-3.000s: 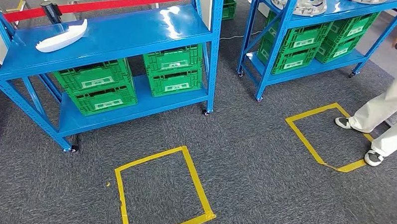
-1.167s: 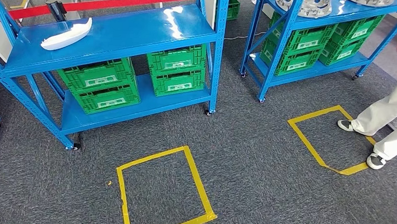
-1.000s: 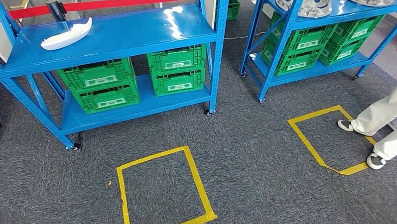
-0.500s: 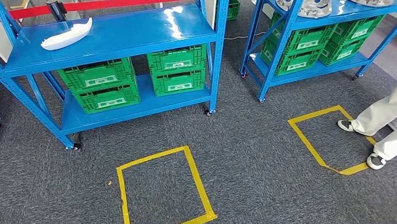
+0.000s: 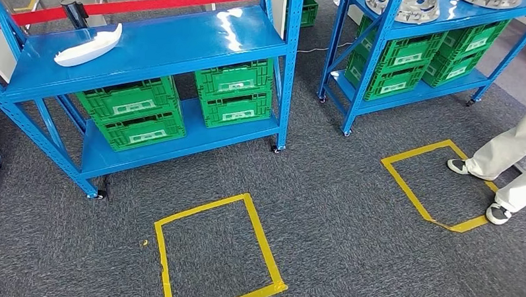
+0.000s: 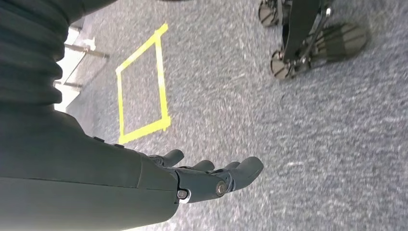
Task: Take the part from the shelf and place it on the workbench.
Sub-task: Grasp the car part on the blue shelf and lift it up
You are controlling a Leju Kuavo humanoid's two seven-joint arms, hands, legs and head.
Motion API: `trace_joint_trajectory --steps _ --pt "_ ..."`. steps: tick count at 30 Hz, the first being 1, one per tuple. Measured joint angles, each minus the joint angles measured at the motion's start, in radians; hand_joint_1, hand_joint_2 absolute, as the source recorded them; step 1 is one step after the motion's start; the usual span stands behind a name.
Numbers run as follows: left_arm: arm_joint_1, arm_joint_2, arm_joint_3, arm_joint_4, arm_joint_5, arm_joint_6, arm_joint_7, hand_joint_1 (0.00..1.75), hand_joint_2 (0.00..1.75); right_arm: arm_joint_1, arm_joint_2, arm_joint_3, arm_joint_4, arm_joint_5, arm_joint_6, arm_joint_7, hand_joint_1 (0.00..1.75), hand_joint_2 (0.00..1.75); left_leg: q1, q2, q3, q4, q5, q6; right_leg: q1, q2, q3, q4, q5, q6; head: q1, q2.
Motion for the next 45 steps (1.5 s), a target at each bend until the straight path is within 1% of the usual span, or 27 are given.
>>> trace_joint_trajectory --steps 11,17,25,34,39,45 --pt "-0.067 -0.040 0.163 0.042 -0.234 0.000 0.012 0.00 0.00 -0.076 0.023 -0.118 0.043 0.272 -0.056 0.046 0.00 1.75 0.000 0.000 0.000 0.000 0.000 0.000 0.000 0.000 0.000 0.000 0.000 0.000 0.000 0.000" --pt "-0.102 -0.063 0.240 0.064 -0.349 0.000 0.021 0.00 0.00 -0.172 0.014 -0.158 0.053 0.420 -0.102 0.066 0.00 1.75 0.000 0.000 0.000 0.000 0.001 0.001 0.000 0.000 0.000 0.000 0.002 0.002 0.000 0.000" --pt "-0.137 -0.086 0.310 0.086 -0.476 0.000 0.021 0.00 0.00 -0.371 -0.035 -0.171 0.055 0.601 -0.157 0.085 0.00 1.75 -0.001 -0.001 -0.001 0.001 0.004 0.003 -0.002 0.000 0.000 0.000 0.004 0.006 0.000 0.000" --pt "-0.167 -0.109 0.363 0.106 -0.577 0.000 0.002 0.00 0.00 -0.629 -0.100 -0.167 0.055 0.794 -0.182 0.108 0.00 1.75 -0.002 -0.003 0.003 0.003 0.010 0.004 -0.003 -0.001 -0.003 0.000 0.010 0.008 0.000 0.000" --pt "-0.178 -0.118 0.381 0.113 -0.625 0.000 -0.013 0.00 0.00 -0.774 -0.132 -0.142 0.054 0.899 -0.188 0.123 0.00 1.75 -0.003 -0.003 0.002 0.003 0.012 0.005 -0.003 -0.001 -0.003 0.000 0.013 0.009 0.000 0.000" --pt "-0.189 -0.127 0.398 0.120 -0.665 0.000 -0.040 0.00 0.00 -0.964 -0.154 -0.087 0.054 1.002 -0.158 0.153 0.00 1.75 -0.003 -0.003 0.000 0.004 0.016 0.005 -0.004 -0.001 -0.005 0.000 0.016 0.010 0.000 0.000"
